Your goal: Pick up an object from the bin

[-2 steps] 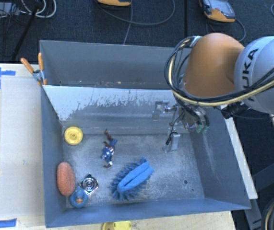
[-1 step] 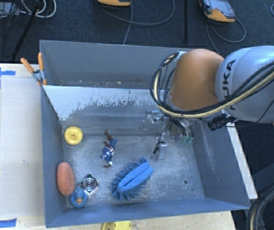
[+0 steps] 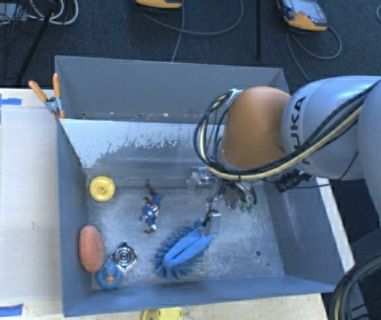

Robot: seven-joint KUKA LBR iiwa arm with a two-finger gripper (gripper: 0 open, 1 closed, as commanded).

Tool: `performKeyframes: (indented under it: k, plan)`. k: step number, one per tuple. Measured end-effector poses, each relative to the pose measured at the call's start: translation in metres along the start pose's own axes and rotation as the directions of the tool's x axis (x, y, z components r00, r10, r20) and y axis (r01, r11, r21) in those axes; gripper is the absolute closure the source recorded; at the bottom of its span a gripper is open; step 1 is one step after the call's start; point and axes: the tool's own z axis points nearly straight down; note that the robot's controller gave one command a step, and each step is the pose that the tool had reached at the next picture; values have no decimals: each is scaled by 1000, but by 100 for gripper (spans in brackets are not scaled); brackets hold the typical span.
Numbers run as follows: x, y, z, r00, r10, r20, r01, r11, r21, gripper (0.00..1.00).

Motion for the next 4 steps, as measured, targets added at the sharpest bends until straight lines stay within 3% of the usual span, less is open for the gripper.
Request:
performKeyframes:
  k: [1,2,3,4]
  plan:
    - [31,5,49,978,-209,3,209,978,1,0]
    - [52,40,57,999,-51,-1,51,999,1,0]
    - [73,41,59,964,-265,-1,265,964,0,100]
    - [73,41,59,964,-265,-1,265,964,0,100]
